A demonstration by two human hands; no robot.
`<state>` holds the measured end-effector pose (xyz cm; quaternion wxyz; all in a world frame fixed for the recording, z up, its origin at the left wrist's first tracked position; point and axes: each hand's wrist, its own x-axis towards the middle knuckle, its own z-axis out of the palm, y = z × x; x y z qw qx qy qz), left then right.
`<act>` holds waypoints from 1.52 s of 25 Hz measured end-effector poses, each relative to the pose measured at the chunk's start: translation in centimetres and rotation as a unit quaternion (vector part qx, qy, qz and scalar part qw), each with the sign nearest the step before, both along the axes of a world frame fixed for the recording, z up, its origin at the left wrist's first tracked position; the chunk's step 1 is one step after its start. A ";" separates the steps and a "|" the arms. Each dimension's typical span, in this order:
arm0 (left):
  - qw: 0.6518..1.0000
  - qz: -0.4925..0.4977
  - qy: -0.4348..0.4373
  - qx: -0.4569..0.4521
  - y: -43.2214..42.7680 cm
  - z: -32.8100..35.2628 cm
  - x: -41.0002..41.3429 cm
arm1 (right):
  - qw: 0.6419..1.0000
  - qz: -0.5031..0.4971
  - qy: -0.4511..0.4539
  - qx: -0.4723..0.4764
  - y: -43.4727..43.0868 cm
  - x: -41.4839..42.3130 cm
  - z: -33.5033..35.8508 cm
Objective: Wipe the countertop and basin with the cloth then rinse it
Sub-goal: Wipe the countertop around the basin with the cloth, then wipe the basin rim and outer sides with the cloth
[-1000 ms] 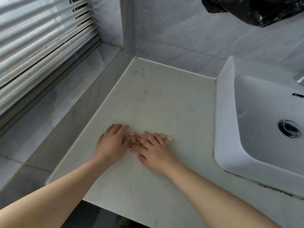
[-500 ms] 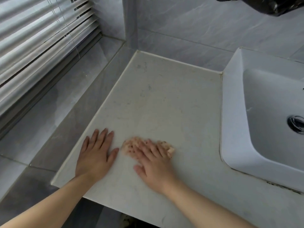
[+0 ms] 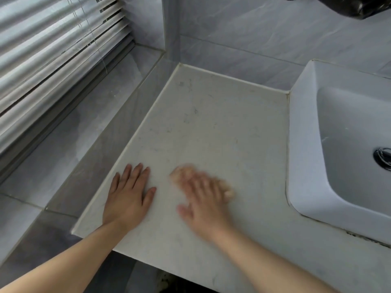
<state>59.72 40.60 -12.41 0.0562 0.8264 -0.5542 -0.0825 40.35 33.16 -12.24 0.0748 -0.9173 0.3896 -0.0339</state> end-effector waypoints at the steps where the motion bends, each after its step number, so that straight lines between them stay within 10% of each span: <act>1: 1.000 -0.001 0.009 -0.008 0.0 0.0 0.0 | 0.997 0.071 0.007 0.016 2.3 -0.5 0.2; 3: 0.999 -0.003 0.033 -0.021 0.2 0.0 0.2 | 0.995 0.098 0.019 0.015 1.2 -3.0 0.2; 8: 0.996 -0.058 0.048 -0.039 3.2 0.1 1.8 | 0.959 -0.267 0.057 0.081 -5.7 -2.5 0.6; 15: 0.984 -0.033 0.129 -0.116 5.7 -0.5 3.2 | 0.991 0.119 0.008 0.062 9.0 6.1 1.0; 27: 0.940 -0.317 0.100 -0.070 3.6 0.1 -7.2 | 0.974 -0.192 -0.117 -0.038 10.8 -14.2 -0.6; 38: 0.848 -0.305 0.433 0.021 -6.9 12.3 -19.3 | 0.751 -0.359 -0.520 0.193 -0.1 -15.3 13.8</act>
